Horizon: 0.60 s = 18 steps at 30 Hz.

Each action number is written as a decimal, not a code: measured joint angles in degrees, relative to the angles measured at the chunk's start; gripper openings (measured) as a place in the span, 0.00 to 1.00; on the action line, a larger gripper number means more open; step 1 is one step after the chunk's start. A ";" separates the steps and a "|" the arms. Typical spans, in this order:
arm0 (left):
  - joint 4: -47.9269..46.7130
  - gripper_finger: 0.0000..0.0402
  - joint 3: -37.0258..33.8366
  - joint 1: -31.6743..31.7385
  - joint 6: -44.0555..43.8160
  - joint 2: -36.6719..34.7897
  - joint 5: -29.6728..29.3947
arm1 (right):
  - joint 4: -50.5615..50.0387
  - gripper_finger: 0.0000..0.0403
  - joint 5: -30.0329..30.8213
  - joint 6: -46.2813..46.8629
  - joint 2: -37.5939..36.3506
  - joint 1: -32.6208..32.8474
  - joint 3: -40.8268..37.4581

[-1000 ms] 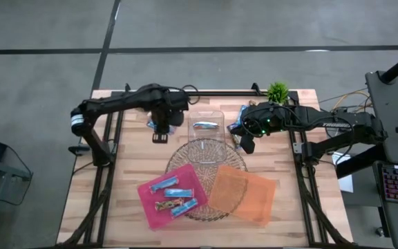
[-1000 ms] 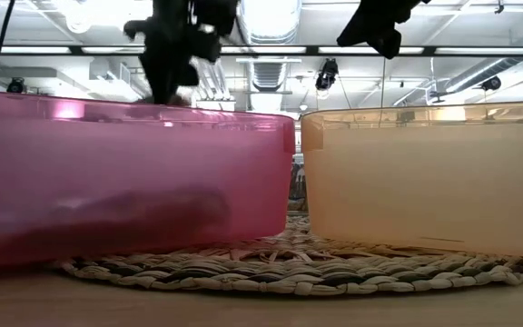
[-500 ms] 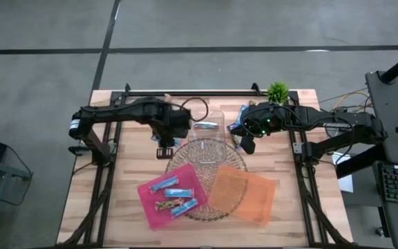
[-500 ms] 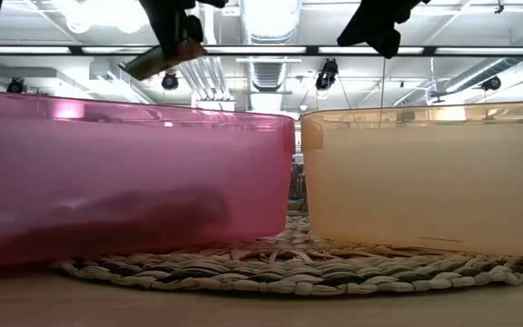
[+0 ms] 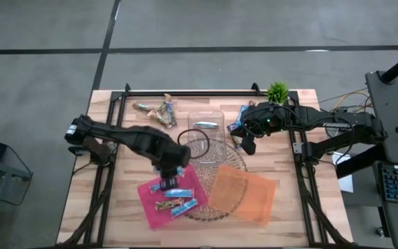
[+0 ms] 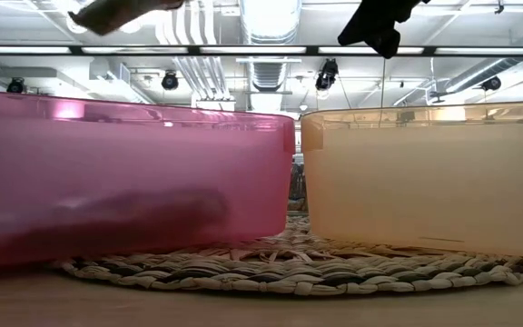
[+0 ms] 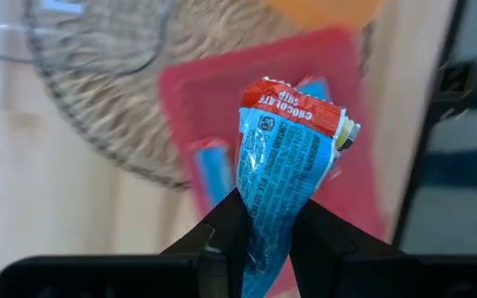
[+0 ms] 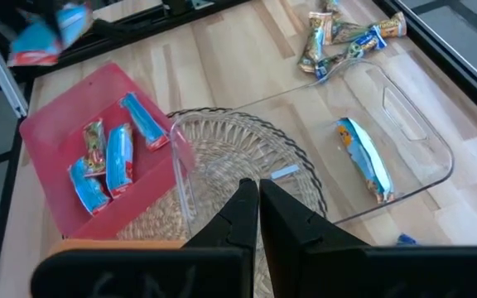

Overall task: Pick and place Granola Bars by type
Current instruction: Put the red granola bar into the red bin

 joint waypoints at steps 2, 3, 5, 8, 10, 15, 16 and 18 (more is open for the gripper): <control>3.12 0.15 -0.23 -1.39 -4.23 0.00 -0.02 | 0.01 0.02 -0.45 -0.39 0.00 0.00 0.00; 4.66 0.15 -0.49 -1.98 -6.32 0.00 -0.02 | 0.01 0.02 -1.05 -0.66 0.00 0.00 0.00; 6.44 0.15 -0.86 -3.06 -10.43 0.02 -0.04 | 0.01 0.02 -1.46 -1.14 0.02 0.00 0.00; 6.55 0.15 -0.87 -4.59 -15.48 0.04 -0.09 | 0.00 0.02 -1.75 -1.21 0.02 0.00 0.00; 6.56 0.15 -0.87 -5.37 -18.22 0.04 -0.08 | 0.01 0.02 -2.28 -1.29 0.02 0.00 0.00; 8.35 0.15 -1.62 -6.59 -25.61 0.11 -0.17 | -0.01 0.02 -2.60 -1.23 0.02 0.00 0.00; 9.22 0.15 -2.23 -6.69 -26.38 0.09 -0.17 | 0.00 0.02 -2.60 -1.21 0.02 0.00 0.00; 10.70 0.15 -3.93 -7.03 -27.42 0.09 -0.19 | -0.02 0.02 -2.60 -1.06 0.02 0.00 0.00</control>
